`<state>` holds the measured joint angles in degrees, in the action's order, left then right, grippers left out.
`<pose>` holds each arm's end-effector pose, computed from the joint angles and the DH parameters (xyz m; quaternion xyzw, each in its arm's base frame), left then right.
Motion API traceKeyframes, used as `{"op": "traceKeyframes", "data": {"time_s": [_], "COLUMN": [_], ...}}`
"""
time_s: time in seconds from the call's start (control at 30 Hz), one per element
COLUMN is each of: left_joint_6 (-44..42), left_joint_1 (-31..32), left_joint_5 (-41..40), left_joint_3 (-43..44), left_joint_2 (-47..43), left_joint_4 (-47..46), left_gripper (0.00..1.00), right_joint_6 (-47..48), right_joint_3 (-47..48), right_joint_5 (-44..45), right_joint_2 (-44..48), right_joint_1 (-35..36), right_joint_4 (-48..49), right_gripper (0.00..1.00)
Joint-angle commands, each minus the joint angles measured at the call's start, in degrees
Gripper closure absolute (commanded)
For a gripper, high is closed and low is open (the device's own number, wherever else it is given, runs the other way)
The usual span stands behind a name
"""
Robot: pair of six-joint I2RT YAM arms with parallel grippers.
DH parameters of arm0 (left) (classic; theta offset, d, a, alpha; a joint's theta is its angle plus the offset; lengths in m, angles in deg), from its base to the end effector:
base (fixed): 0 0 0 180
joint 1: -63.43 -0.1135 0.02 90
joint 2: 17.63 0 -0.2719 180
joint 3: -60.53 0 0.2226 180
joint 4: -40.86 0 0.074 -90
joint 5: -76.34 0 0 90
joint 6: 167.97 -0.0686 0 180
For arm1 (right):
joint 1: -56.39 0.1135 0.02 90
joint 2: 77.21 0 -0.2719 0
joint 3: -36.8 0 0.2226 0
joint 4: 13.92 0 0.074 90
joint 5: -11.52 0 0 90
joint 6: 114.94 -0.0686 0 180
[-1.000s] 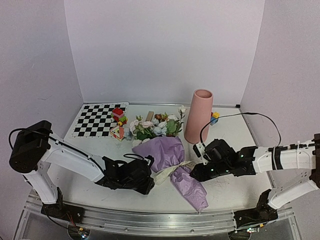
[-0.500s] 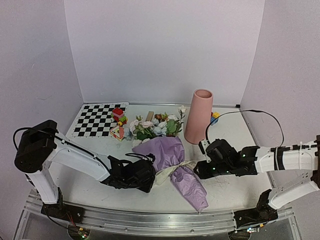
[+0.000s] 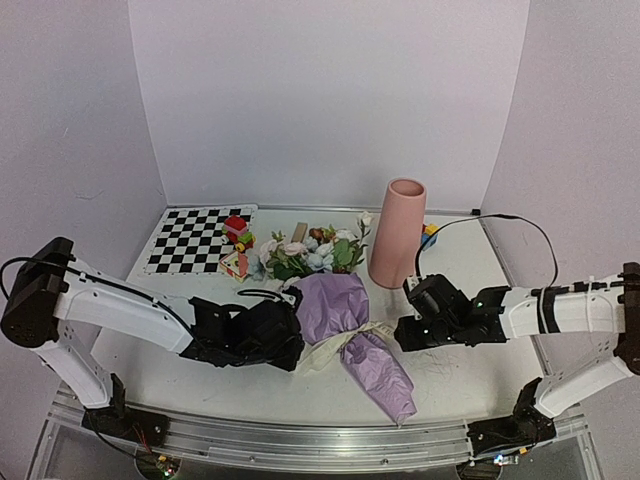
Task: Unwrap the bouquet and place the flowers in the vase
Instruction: Untie the ribbon from the wrapping paper.
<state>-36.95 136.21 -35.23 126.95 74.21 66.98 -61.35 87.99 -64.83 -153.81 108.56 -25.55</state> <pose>0.1175 -0.2939 0.1818 0.1945 0.9090 -0.1746 0.3247 0.1786 0.2036 0.1978 -0.0694 0.8876 0.2330 0.3912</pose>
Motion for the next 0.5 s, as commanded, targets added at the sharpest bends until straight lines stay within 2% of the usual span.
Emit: {"op": "traceKeyframes", "data": {"time_s": [0.0,0.1,0.27,0.47], "left_joint_6": [-2.69,-3.86,-6.09,-8.29], "left_joint_1": [0.32,0.94,1.38,1.48], "left_joint_5": [5.29,6.75,7.7,7.03], "left_joint_3": [0.63,0.97,1.91,4.22], "left_joint_2": [1.95,3.14,5.65,8.84], "left_joint_4": [-0.33,-0.46,-0.37,1.64], "left_gripper": [0.62,0.53,0.43,0.42], "right_joint_6": [1.16,1.7,1.93,1.72], "right_joint_3": [1.18,0.68,-0.44,-1.45], "right_joint_5": [-0.57,-1.32,-1.24,-1.57], "right_joint_2": [0.24,0.89,1.8,2.91], "right_joint_1": [-0.04,-0.04,-0.04,-0.05], "right_joint_4": [-0.12,0.67,1.74,2.41], "right_gripper": [0.6,0.59,0.59,0.58]}}
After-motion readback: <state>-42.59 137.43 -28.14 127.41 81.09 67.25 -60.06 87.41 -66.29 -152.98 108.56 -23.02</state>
